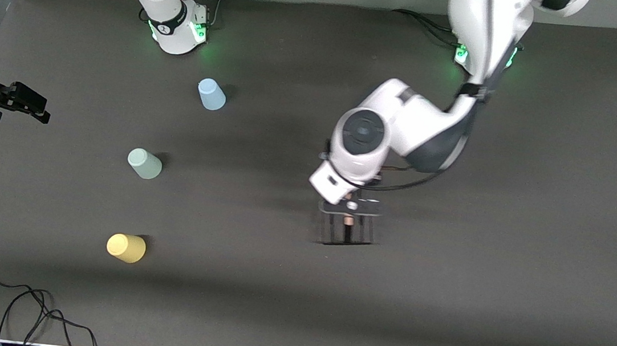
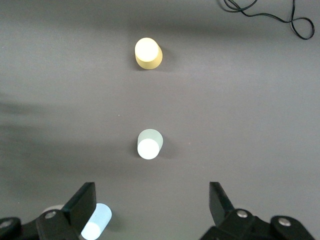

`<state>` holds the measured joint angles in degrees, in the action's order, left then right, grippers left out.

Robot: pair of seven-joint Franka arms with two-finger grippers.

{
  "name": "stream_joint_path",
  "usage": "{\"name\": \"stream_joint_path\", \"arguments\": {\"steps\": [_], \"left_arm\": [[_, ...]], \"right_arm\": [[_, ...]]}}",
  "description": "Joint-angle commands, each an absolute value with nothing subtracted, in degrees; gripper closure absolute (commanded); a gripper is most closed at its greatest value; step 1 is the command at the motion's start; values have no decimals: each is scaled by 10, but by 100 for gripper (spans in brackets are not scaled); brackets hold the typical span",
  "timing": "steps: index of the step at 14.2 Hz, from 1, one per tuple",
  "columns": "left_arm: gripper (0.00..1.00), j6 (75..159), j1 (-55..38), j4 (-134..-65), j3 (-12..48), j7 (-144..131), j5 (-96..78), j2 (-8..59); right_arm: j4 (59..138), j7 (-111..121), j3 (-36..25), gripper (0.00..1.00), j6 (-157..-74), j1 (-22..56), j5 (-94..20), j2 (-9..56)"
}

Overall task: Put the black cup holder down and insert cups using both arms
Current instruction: 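Carry the rack to the table middle and lower it with the left gripper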

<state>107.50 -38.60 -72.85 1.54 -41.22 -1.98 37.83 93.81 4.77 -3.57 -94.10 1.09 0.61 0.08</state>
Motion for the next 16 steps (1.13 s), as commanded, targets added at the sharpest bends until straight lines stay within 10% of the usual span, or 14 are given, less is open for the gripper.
{"name": "stream_joint_path", "arguments": {"steps": [1,13,14,16], "left_arm": [[100,1083,-425,-684,7,-445,-26,404],[100,1164,-482,-672,36,-508,-13,436],[1,1165,-480,-672,35,-506,5,435],[0,1164,-477,-671,35,-505,7,431]], "right_arm": [[940,45,-37,0,-937,13,2,-4],[941,45,-37,0,-937,12,2,-3],[940,45,-37,0,-937,12,2,-3],[940,45,-37,0,-937,12,2,-3]]}}
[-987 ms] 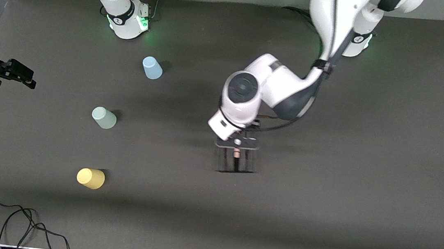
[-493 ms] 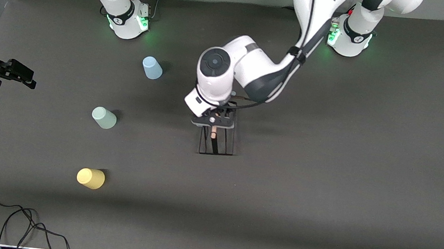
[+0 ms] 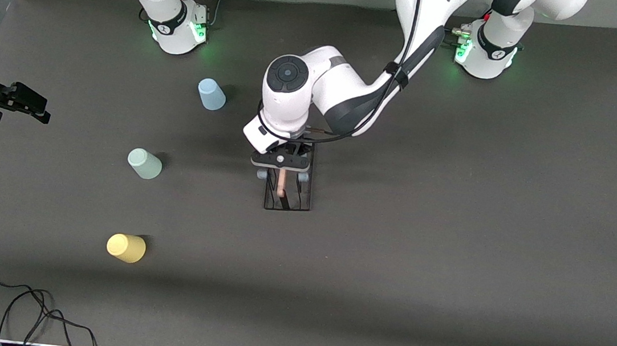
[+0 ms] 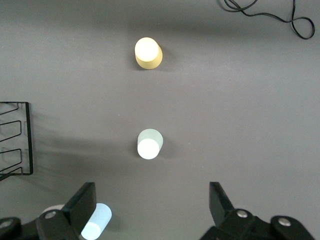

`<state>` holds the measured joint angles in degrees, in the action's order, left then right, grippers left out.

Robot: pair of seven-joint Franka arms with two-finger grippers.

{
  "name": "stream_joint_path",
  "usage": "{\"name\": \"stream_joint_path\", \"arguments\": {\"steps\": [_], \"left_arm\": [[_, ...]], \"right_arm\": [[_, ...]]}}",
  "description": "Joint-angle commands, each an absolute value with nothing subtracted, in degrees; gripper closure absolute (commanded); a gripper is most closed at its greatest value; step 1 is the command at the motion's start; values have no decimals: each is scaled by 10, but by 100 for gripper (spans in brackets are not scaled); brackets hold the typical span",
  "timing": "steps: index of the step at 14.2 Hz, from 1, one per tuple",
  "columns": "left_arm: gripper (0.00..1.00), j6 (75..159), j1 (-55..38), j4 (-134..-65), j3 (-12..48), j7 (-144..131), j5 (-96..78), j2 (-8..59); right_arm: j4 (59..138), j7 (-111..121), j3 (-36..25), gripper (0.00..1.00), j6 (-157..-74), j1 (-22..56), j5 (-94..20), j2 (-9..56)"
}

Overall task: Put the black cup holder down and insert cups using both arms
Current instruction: 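Carry the rack to the table middle and lower it with the left gripper, then release the rack and withdraw the left gripper while the right gripper reaches out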

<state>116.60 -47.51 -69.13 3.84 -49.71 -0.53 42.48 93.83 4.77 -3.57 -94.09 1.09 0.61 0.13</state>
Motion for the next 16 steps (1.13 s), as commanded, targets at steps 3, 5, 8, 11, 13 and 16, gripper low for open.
{"name": "stream_joint_path", "arguments": {"steps": [3,5,8,11,13,16], "left_arm": [[0,1131,-455,-668,34,-504,4,404],[0,1071,-409,-671,38,-491,7,364],[0,962,-343,-675,38,-419,-3,299],[1,871,-269,-679,37,-333,-4,239],[1,812,-206,-680,35,-250,-2,210],[0,780,-112,-734,34,-143,4,153]], "right_arm": [[940,45,-37,0,-937,12,2,-3],[940,45,-38,0,-937,11,2,-4],[940,45,-37,0,-936,12,2,-5],[944,44,-37,0,-933,12,2,-10],[955,37,-36,0,-920,17,-1,-23],[1055,36,-35,0,-932,18,-21,-100]]}}
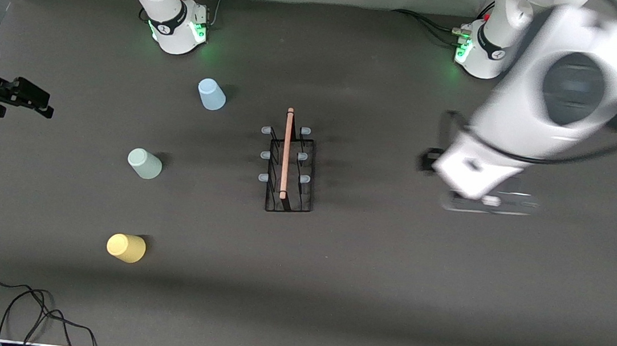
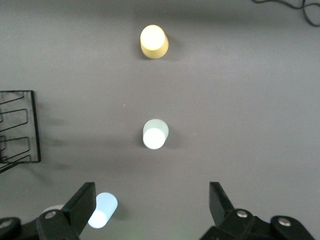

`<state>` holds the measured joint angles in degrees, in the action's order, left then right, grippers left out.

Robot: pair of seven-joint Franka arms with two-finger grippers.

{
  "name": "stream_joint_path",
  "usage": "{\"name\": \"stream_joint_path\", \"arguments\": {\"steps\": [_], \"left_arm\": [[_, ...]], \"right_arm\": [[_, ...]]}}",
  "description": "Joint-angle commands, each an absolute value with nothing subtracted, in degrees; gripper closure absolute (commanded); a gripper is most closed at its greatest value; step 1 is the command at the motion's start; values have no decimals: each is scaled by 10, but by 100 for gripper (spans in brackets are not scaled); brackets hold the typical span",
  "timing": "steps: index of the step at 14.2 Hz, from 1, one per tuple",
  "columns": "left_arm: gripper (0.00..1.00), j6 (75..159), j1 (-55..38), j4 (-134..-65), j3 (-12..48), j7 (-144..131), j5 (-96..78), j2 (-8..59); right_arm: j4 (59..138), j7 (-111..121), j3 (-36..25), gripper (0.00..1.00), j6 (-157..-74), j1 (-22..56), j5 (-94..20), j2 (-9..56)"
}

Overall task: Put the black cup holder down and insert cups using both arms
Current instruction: 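Release the rack and withdraw the left gripper while the right gripper reaches out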

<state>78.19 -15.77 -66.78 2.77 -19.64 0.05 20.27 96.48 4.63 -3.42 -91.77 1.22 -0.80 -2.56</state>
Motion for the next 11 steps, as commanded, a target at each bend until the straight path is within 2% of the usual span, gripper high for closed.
{"name": "stream_joint_path", "arguments": {"steps": [1,3,5,7,10,11], "left_arm": [[0,786,-93,-757,33,-138,6,141],[1,782,-49,-769,31,-123,8,137],[1,799,-30,-814,30,-81,21,115],[1,827,-23,-861,30,-81,29,92],[1,830,-19,-889,30,-80,26,72],[1,832,-19,-901,30,-80,26,66]], "right_arm": [[1089,36,-35,0,-958,18,-21,-124],[1112,39,-35,0,-971,18,-18,-127],[1121,40,-34,0,-989,18,-11,-86],[1169,38,-34,0,-1064,25,-11,-55],[1279,32,-33,0,-1224,37,-12,-42],[1293,21,-33,0,-1255,44,-14,-25]]}}
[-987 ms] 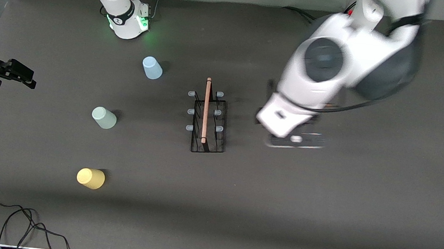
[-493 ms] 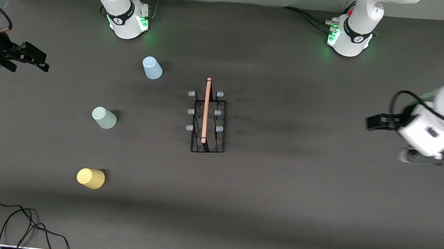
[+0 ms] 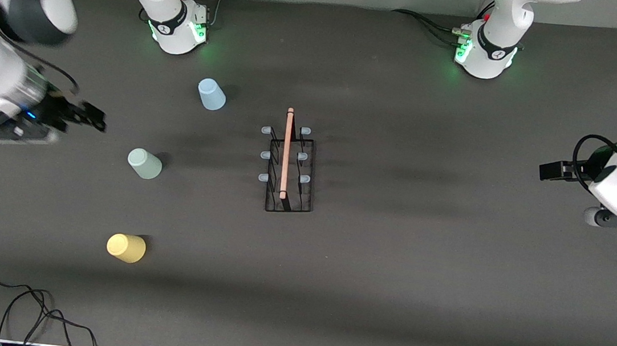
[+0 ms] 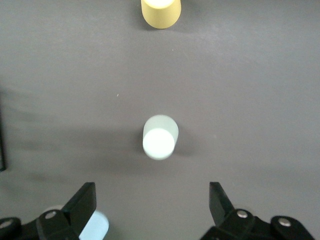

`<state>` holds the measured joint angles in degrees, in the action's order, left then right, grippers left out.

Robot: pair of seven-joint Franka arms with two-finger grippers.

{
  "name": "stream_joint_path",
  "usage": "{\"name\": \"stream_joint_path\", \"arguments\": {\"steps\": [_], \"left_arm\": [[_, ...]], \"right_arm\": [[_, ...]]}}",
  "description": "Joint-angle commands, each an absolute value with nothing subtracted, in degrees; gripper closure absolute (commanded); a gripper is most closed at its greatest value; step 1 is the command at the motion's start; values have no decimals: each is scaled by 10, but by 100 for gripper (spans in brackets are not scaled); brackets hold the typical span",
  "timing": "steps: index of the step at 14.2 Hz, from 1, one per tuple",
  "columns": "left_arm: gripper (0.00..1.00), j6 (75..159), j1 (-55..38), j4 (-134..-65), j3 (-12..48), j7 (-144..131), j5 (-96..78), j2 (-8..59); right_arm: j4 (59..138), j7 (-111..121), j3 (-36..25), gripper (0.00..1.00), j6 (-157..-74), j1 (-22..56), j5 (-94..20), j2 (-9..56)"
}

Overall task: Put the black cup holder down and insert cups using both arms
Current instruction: 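Grasp the pale green cup with the right gripper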

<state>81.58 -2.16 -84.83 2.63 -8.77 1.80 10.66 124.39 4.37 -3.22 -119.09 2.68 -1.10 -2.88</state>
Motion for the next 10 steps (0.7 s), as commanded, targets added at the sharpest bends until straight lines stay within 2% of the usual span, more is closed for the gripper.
{"name": "stream_joint_path", "arguments": {"steps": [1,4,7,10], "left_arm": [[1,835,-19,-905,31,-80,26,64],[1,832,-20,-907,31,-80,27,64],[1,843,-20,-932,31,-80,29,51],[0,898,-20,-973,31,-48,31,24]], "right_arm": [[1296,15,-33,0,-1278,45,-14,-2],[1306,15,-33,0,-1359,46,-14,63],[1338,15,-33,0,-1439,45,-14,97],[1341,15,-33,0,-1453,44,-14,128]]}}
